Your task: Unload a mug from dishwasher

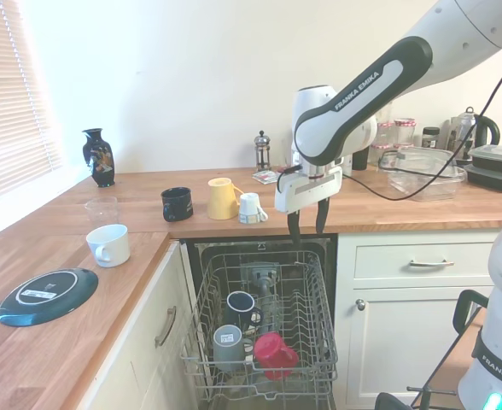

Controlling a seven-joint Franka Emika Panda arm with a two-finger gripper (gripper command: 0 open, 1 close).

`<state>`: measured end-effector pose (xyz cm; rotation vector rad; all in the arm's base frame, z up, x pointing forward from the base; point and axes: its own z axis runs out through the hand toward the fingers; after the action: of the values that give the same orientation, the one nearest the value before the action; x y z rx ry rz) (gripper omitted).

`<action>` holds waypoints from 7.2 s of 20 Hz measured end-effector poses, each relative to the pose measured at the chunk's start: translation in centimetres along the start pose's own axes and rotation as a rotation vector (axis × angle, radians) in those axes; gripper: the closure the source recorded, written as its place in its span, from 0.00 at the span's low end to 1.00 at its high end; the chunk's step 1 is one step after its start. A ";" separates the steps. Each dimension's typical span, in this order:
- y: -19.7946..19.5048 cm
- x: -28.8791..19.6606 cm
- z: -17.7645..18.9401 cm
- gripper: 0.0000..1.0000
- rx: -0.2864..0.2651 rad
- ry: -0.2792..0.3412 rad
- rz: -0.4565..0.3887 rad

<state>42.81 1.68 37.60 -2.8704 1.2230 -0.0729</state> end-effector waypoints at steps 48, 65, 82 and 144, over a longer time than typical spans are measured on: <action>-8.0 -11.9 22.1 0.00 -0.266 0.034 -0.370; -11.0 -11.3 23.9 0.00 -0.302 0.020 -0.366; -9.8 -12.0 27.1 0.00 -0.308 0.007 -0.390; -9.3 -6.8 9.0 1.00 -0.142 0.091 -0.344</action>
<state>45.23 13.07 28.71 -3.2040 0.7594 -0.1279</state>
